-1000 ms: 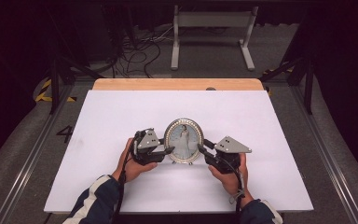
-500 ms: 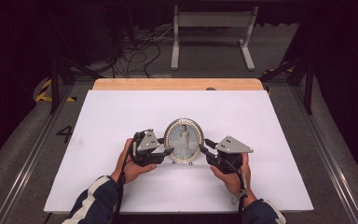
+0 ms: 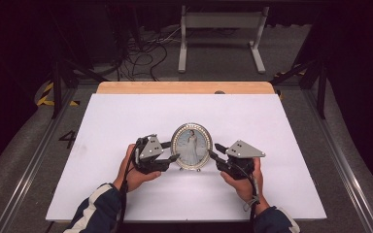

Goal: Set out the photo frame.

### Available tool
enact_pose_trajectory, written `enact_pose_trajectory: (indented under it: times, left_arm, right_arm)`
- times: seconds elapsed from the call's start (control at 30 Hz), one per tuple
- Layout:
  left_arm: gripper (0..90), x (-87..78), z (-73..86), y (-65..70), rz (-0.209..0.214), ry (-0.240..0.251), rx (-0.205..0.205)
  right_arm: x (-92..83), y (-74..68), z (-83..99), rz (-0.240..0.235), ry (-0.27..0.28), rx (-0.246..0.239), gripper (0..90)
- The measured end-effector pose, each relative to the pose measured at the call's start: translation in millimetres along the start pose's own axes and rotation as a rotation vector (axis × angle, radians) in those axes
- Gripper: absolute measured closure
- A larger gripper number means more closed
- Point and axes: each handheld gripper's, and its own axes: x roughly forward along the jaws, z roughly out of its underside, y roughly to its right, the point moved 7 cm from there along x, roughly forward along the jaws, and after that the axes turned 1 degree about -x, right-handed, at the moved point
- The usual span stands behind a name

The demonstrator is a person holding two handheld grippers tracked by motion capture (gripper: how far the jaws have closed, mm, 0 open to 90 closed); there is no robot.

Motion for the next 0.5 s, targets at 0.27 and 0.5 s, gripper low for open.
enact_pose_trajectory:
  times: [0.27, 0.5]
  left_arm:
    - [48.7, -10.5, 3.6, -1.6, -0.016, -0.006, 0.020]
    - [43.0, -15.5, 9.7, -3.4, -0.020, -0.031, 0.025]
  right_arm:
    - [-2.3, -0.9, 1.5, 0.000, -0.021, -0.030, 63.7]
    - [-3.0, -0.7, 3.5, -0.010, -0.043, -0.039, 58.9]
